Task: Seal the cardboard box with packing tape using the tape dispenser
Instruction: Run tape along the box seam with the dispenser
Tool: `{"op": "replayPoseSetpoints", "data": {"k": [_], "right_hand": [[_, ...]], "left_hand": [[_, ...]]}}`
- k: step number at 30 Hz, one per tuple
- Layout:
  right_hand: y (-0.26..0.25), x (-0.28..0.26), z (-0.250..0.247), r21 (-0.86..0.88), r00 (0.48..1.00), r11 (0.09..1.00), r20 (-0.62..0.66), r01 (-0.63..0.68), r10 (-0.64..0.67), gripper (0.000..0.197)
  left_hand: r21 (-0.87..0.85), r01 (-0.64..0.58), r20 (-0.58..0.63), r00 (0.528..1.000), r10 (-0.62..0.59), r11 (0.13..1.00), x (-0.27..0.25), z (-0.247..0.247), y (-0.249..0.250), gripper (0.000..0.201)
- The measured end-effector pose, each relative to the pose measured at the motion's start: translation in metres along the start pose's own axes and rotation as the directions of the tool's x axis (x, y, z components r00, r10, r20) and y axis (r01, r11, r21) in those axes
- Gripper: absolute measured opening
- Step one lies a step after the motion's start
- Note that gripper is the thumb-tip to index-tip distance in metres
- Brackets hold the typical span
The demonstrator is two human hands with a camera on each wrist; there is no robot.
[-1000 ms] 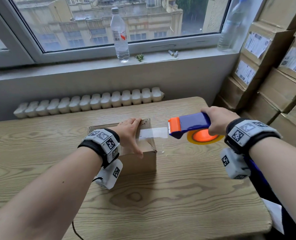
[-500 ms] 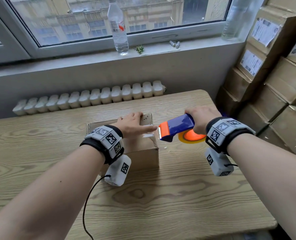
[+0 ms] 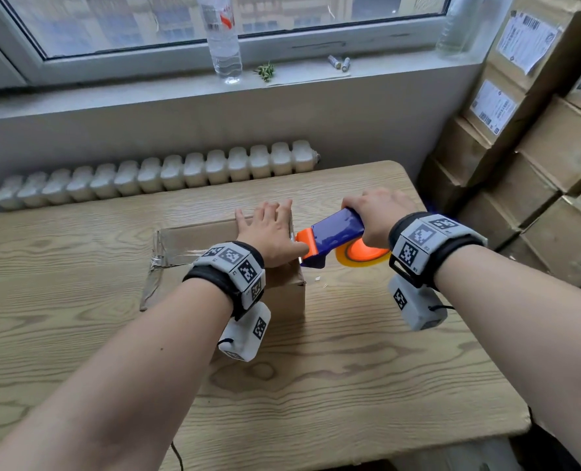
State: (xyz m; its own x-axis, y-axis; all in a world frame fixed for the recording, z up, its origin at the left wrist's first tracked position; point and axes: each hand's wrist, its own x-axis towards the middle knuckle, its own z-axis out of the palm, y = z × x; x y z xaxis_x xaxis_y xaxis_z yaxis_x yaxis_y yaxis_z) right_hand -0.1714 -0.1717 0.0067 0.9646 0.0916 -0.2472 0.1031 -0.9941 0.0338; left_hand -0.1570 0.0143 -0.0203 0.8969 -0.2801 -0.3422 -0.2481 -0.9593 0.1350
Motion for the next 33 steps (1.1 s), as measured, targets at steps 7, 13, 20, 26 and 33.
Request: {"op": "replayPoseSetpoints", "data": {"k": [7, 13, 20, 26, 33], "right_hand": [[0.001, 0.000, -0.001, 0.004, 1.000, 1.000, 0.016, 0.018, -0.018, 0.043], [0.001, 0.000, 0.000, -0.004, 0.997, 0.999, 0.055, 0.051, -0.051, 0.053], [-0.003, 0.009, -0.005, -0.038, 0.991, 0.996, 0.110, 0.081, -0.077, 0.057], [-0.007, 0.016, -0.011, -0.055, 0.984, 0.995, 0.163, 0.088, -0.078, 0.052], [-0.007, 0.021, -0.002, 0.020, 0.972, 0.999, 0.235, 0.028, -0.032, 0.043]], "left_hand": [[0.004, 0.015, 0.028, 0.999, -0.015, 1.000, 0.001, -0.001, 0.003, 0.094], [-0.013, -0.005, -0.001, 1.000, 0.005, 1.000, 0.003, 0.003, 0.002, 0.090], [-0.011, -0.008, -0.016, 1.000, 0.008, 1.000, 0.002, 0.005, 0.002, 0.087], [-0.023, -0.018, -0.037, 0.999, 0.017, 1.000, 0.001, 0.007, 0.002, 0.082], [-0.019, -0.030, -0.044, 0.999, 0.029, 0.999, 0.002, 0.006, -0.001, 0.080]]}}
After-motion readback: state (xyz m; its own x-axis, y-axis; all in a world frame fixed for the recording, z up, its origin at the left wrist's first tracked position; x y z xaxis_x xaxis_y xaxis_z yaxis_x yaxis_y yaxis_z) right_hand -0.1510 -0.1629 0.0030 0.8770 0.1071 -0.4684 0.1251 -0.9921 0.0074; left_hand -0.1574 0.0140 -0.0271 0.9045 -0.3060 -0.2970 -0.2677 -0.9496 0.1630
